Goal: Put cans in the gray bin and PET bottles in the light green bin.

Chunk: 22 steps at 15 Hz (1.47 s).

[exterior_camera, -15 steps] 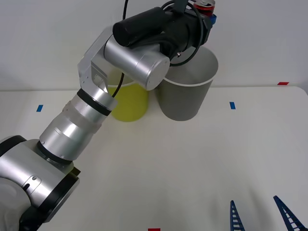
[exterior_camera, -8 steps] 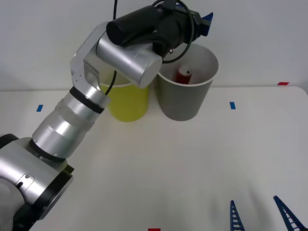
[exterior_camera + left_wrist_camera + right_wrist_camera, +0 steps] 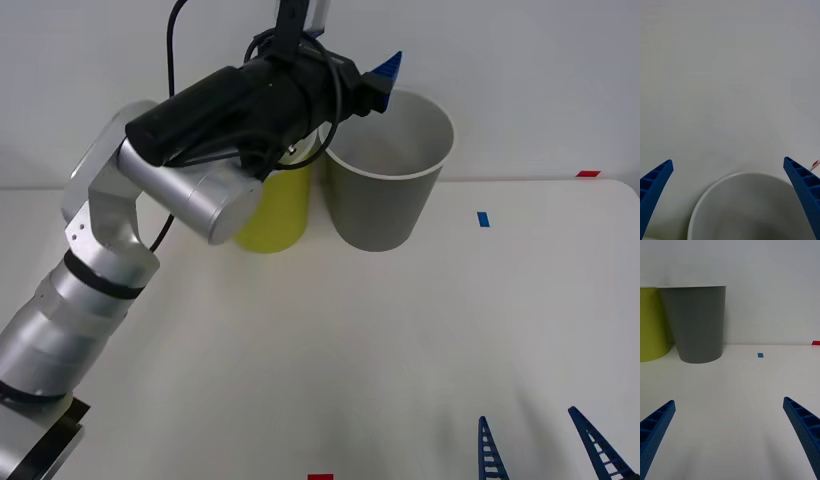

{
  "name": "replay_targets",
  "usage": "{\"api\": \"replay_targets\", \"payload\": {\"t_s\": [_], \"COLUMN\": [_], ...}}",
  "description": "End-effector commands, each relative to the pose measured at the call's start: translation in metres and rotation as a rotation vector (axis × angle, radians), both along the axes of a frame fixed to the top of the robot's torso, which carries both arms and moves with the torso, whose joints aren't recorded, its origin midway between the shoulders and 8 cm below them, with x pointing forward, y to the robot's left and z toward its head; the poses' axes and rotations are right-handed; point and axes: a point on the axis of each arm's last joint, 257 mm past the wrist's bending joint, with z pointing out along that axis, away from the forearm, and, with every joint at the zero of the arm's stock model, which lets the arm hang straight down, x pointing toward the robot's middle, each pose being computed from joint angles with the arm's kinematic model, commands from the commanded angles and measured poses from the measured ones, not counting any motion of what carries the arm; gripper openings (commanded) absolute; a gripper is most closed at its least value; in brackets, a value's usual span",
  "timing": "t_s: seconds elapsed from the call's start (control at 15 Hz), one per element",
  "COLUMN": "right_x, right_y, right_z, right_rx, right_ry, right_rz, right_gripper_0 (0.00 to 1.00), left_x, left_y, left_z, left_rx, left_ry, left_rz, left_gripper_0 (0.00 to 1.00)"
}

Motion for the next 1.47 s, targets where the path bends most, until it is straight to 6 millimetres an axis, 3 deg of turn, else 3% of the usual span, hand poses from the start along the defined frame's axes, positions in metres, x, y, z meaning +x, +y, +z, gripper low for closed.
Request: {"api": "replay_targets", "payload": {"t_s": [0.07,0.27,0.67,0.8,1.07,1.33,1.47], "right_x": [0.000,0.000,0.000,0.000,0.000,0.000,0.000], "right_y": [0.000,0.000,0.000,0.000,0.000,0.000,0.000], "right_z": [0.000,0.000,0.000,0.000,0.000,0.000,0.000], "right_rx": [0.000,0.000,0.000,0.000,0.000,0.000,0.000], "right_ry": [0.000,0.000,0.000,0.000,0.000,0.000,0.000], "right_rz": [0.000,0.000,0.000,0.000,0.000,0.000,0.000], "right_gripper_0": [1.00,1.00,1.00,1.00,1.00,1.00,1.00], "left_x": [-0.038,-0.076,-0.153,-0.170,-0.194,-0.197,-0.197], "left_y": [0.057,0.103,0.174,0.192,0.222,0.235,0.236], "left_z": [-0.030,-0.059,-0.126,-0.144,-0.170,-0.179,-0.193], "left_rx": [0.019,0.068,0.142,0.153,0.144,0.098,0.077], "left_ry": [-0.009,-0.007,0.101,0.151,0.198,0.234,0.265], "left_rz": [0.056,0.118,0.267,0.307,0.373,0.432,0.442], "left_gripper_0": [1.00,1.00,1.00,1.00,1.00,1.00,1.00]}}
